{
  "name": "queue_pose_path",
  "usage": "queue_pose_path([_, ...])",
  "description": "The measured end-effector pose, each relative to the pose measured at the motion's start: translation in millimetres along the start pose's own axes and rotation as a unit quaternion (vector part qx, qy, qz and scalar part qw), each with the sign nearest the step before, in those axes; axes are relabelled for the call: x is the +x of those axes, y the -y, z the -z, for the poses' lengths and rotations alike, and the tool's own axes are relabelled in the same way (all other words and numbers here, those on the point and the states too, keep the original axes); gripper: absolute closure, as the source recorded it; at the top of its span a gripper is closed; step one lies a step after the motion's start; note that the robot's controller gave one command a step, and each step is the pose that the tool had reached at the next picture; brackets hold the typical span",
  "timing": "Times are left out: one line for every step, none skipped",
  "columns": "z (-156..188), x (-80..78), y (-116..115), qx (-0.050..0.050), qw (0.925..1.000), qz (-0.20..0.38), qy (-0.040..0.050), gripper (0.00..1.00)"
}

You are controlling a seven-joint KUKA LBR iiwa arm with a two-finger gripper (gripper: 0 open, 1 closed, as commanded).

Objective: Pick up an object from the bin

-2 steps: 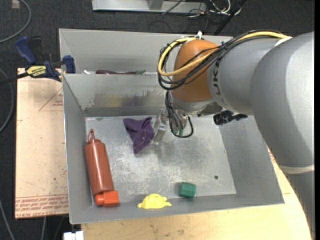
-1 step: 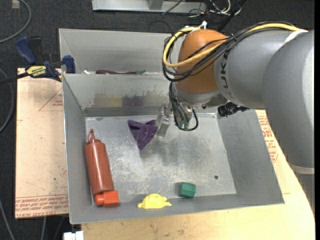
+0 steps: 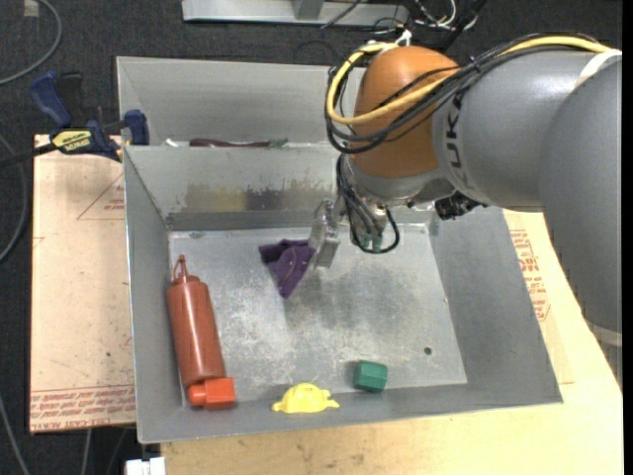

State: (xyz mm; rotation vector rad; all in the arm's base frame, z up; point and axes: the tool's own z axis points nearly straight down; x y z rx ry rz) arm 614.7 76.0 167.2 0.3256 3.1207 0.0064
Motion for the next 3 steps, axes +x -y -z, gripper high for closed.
queue_pose_path([-23, 22.9, -16, -0.002, 0.9999, -0.01, 0.0065, 1.0])
queue_pose_path([-17, 25.6, -21, 0.002, 0.9999, -0.013, -0.0066, 1.0])
queue_pose_path([47, 28.7, 6, -0.001, 1.0, -0.002, 0.0019, 1.0])
